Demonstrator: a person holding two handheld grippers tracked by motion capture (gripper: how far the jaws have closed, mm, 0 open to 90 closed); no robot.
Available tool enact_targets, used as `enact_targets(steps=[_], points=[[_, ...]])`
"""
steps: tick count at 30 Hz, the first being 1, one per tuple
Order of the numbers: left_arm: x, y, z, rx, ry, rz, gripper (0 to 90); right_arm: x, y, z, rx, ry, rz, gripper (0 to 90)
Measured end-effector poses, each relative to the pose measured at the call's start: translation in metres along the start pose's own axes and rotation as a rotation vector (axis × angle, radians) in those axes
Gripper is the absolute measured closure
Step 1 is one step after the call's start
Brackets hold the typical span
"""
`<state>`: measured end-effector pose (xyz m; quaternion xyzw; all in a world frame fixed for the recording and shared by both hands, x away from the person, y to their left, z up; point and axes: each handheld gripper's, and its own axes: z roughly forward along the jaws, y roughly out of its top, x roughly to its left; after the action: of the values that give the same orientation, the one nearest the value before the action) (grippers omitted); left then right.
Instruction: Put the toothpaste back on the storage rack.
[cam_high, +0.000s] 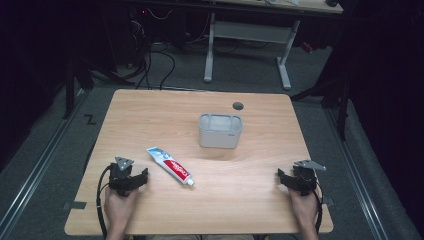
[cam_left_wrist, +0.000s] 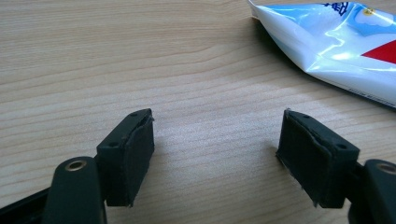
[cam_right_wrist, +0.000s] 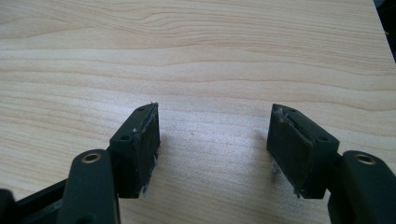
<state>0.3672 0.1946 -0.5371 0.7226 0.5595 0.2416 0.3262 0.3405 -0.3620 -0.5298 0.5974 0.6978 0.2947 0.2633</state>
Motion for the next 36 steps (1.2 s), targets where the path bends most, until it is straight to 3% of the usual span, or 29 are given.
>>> enact_targets(steps=[15, 21, 27, 36], points=[[0.001, 0.001, 0.000, 0.005, -0.009, 0.006, 26.6, 0.001, 0.000, 0.000, -0.001, 0.011, -0.013, 32.5], [-0.002, 0.004, -0.001, 0.034, 0.009, -0.008, 29.4, 0.001, 0.000, 0.000, 0.000, 0.014, -0.014, 32.0], [-0.007, 0.005, -0.008, 0.047, -0.019, -0.037, 32.4, 0.001, 0.000, 0.000, 0.001, 0.018, -0.016, 31.4], [-0.021, 0.015, -0.020, 0.028, -0.060, -0.045, 32.2, 0.002, -0.001, -0.001, 0.005, 0.021, -0.019, 31.1]])
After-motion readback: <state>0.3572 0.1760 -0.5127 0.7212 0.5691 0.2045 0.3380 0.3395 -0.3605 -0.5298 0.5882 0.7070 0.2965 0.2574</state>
